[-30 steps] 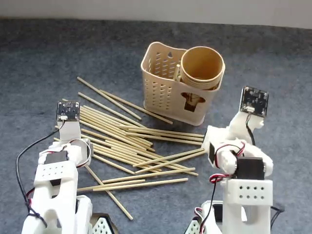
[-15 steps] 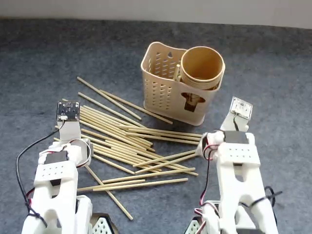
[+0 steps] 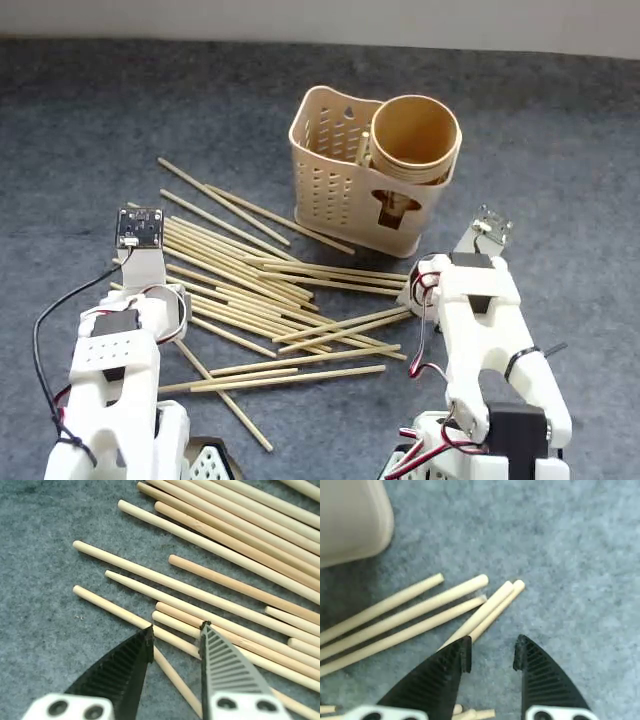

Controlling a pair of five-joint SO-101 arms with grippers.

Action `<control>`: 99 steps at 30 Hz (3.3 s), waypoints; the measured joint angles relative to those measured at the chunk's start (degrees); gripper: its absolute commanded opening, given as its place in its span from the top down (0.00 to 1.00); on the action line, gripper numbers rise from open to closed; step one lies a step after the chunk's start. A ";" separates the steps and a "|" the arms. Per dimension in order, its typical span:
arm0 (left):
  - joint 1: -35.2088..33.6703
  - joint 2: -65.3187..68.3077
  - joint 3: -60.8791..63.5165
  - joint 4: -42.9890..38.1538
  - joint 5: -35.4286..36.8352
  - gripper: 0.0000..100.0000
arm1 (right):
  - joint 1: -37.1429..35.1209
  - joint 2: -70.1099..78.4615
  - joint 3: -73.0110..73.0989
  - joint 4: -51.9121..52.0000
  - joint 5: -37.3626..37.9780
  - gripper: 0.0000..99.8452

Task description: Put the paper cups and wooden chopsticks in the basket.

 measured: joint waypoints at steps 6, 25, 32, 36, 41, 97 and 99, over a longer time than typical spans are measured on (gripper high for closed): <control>0.00 0.00 0.00 0.00 0.00 0.84 | 1.93 2.37 -1.05 -3.16 -0.18 0.85; -0.18 0.00 0.00 0.00 0.00 0.84 | 5.54 3.69 -1.32 -5.10 -0.26 0.99; -1.05 0.00 0.00 0.00 0.00 0.84 | 5.80 2.02 -1.32 -3.34 0.18 0.99; -1.05 0.00 0.00 0.00 0.00 0.84 | 5.71 -4.84 -1.23 -1.23 0.18 0.99; -1.05 0.00 0.00 0.00 0.00 0.84 | 5.71 -16.00 -1.23 1.93 0.35 0.99; -1.05 0.00 0.00 0.00 0.00 0.84 | -13.45 -31.65 -26.37 -47.74 24.26 0.99; -1.05 0.00 0.00 0.00 0.00 0.84 | -13.54 -29.10 -26.37 -47.91 24.26 0.99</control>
